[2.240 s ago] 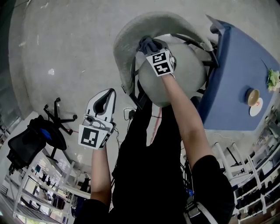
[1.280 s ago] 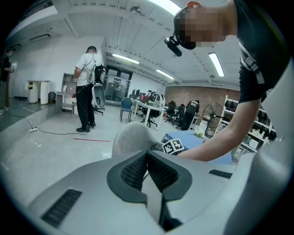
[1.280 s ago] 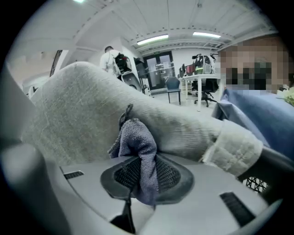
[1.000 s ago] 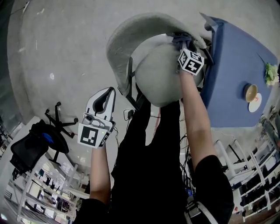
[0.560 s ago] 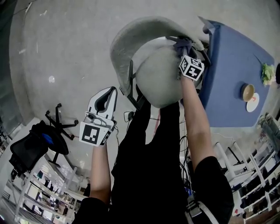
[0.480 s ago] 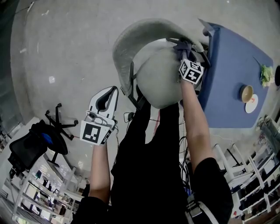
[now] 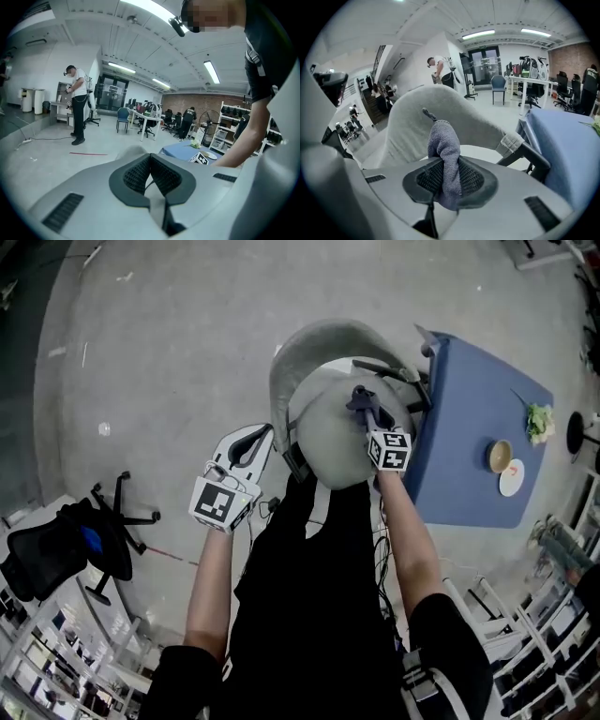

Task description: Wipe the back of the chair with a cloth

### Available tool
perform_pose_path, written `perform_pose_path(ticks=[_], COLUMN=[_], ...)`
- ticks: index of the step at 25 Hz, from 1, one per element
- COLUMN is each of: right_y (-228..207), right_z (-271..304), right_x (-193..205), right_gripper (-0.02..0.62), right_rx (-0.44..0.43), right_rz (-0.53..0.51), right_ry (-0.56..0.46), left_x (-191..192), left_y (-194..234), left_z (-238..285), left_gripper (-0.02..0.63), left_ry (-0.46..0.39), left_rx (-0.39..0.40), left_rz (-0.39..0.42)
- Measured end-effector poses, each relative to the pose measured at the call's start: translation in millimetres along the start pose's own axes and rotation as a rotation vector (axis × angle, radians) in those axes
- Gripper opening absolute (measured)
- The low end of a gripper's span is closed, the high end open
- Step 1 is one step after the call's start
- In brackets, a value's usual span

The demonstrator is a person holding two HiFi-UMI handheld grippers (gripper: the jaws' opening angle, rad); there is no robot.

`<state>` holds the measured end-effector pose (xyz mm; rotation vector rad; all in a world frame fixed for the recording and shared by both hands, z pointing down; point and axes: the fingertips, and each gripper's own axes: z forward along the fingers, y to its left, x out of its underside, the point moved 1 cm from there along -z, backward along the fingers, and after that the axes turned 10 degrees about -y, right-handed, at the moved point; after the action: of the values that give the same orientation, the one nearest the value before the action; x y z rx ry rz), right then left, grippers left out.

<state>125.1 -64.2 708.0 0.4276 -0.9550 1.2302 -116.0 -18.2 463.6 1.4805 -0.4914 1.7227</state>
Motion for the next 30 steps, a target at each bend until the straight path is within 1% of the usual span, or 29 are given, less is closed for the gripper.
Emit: perform_pose_path(ticks=[4, 7, 10, 14, 17, 19, 21, 24, 27, 30], right_y=[43.7, 81.9, 118.0, 152.5, 178.0, 187.6, 194.1, 211.2, 219.9, 215.9], right_z=[-48.4, -85.3, -120.8, -161.2, -190.8, -210.9, -229.7, -256.9, -278.8, -293.8], right_x=[-22.5, -37.0, -56.8, -90.4, -114.5, -127.6, -138.4, -149.2, -149.1, -145.7], right_gripper=[0.089, 0.087, 0.087, 0.087, 0.087, 0.087, 0.087, 0.087, 0.087, 0.087], right_rx=[-0.077, -0.127, -0.172, -0.242, -0.312, -0.342, -0.356, -0.351, -0.335, -0.298], right_rz=[0.042, 0.034, 0.015, -0.060, -0.123, -0.148, -0.157, -0.173, -0.181, -0.161], right_ry=[-0.026, -0.042, -0.074, -0.139, -0.204, -0.242, -0.272, -0.305, -0.322, -0.324], left_x=[-21.5, -31.8, -37.1, -34.9, -36.3, -37.8, -40.5, -48.8, -52.5, -55.8], left_y=[-14.3, -19.3, -29.5, -48.7, -61.1, -73.4, -85.7, -97.6, -107.4, -115.7], left_z=[-11.4, -26.8, -44.2, -57.3, -59.8, -54.2, -48.9, -55.2, -61.9, -64.8], left_gripper=[0.023, 0.022, 0.023, 0.023, 0.023, 0.023, 0.023, 0.023, 0.023, 0.023], left_ry=[-0.029, -0.041, -0.026, 0.013, 0.022, 0.024, 0.024, 0.015, 0.013, 0.016], left_rx=[0.024, 0.050, 0.104, 0.182, 0.236, 0.275, 0.310, 0.359, 0.400, 0.436], left_rz=[0.001, -0.010, -0.019, -0.002, 0.010, 0.022, 0.034, 0.051, 0.065, 0.070])
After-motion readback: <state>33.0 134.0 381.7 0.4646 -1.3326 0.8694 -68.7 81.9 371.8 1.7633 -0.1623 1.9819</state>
